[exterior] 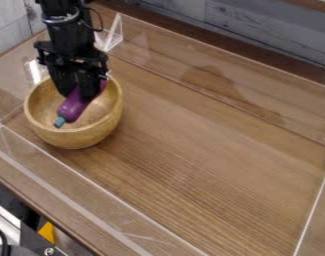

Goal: Remove the purple eggplant from inside the brown bowl and put it on the table

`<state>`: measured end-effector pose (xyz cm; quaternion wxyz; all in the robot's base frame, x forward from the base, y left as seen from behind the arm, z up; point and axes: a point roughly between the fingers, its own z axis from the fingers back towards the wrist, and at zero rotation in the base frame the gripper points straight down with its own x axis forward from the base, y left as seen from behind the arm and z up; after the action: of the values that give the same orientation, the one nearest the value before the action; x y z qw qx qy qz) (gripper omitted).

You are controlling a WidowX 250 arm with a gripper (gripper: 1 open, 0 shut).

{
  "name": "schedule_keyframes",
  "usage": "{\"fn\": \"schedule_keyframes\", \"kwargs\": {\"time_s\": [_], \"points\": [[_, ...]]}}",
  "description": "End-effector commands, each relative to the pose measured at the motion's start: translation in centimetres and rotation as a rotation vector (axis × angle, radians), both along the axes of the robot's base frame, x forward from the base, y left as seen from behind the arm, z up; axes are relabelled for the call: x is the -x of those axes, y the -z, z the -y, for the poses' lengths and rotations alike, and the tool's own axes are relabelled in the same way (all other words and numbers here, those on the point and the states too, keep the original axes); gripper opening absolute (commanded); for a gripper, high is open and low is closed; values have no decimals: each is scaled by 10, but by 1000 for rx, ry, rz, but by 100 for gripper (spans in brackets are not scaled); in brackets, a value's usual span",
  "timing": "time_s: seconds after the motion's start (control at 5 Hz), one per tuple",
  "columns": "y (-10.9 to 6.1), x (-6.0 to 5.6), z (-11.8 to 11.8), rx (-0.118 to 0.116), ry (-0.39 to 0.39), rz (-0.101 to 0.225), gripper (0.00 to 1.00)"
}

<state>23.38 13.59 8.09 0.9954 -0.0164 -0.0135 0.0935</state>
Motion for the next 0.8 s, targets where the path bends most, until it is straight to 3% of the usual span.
{"fn": "schedule_keyframes", "kwargs": {"time_s": [0.0, 0.6], "points": [[-26, -6, -7, -37, -15, 69, 0], [-39, -3, 4, -34, 4, 74, 0]]}}
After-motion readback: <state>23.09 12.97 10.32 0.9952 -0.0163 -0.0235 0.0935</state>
